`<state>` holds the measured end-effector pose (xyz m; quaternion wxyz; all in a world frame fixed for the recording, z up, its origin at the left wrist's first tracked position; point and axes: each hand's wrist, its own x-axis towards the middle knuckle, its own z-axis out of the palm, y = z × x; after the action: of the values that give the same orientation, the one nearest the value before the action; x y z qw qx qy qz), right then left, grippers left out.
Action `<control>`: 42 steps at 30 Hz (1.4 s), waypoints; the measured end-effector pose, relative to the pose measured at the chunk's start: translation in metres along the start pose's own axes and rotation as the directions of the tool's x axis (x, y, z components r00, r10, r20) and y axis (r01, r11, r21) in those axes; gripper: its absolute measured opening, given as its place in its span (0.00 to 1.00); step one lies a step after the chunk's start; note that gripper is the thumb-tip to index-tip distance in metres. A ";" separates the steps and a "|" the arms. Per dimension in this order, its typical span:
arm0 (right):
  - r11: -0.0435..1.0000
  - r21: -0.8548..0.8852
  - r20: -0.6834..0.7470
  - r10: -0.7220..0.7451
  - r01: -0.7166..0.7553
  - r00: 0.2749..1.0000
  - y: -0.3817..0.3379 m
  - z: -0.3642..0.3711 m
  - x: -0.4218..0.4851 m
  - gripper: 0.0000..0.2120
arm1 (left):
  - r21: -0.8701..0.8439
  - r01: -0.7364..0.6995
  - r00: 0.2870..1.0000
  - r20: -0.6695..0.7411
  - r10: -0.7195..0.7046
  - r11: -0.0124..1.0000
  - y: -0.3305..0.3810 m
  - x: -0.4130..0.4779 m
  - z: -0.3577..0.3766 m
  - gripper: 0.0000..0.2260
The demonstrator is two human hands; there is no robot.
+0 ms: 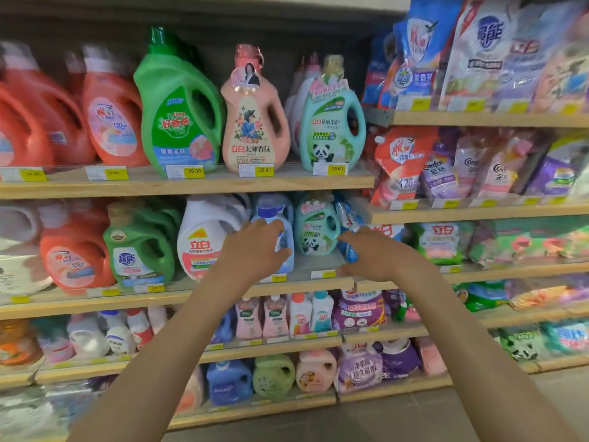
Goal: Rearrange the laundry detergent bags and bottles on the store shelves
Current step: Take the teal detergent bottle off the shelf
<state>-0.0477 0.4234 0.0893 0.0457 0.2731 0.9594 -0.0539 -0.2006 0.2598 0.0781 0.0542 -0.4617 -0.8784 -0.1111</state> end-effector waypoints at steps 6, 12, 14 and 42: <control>0.999 -0.014 -0.014 -0.037 0.037 0.999 0.033 -0.013 0.005 0.33 | 0.054 0.009 1.000 -0.014 -0.008 0.998 0.037 0.017 0.001 0.19; 0.998 0.018 -0.046 -0.053 0.054 0.998 0.055 -0.022 0.024 0.34 | 0.069 0.006 0.999 -0.036 -0.004 0.998 0.050 0.044 -0.005 0.19; 0.997 0.036 -0.058 -0.058 0.061 0.997 0.060 -0.024 0.034 0.34 | 0.067 0.008 0.999 -0.054 -0.005 0.998 0.051 0.055 -0.007 0.18; 1.000 0.010 -0.467 -0.012 0.019 0.884 0.112 -0.130 0.215 0.32 | -0.413 -0.119 0.968 -0.252 0.012 0.903 0.009 0.271 -0.017 0.22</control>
<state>-0.1777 0.6463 0.1842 -0.1890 0.2705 0.9440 0.0061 -0.3472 0.4770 0.1493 0.0634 -0.4746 -0.8036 -0.3536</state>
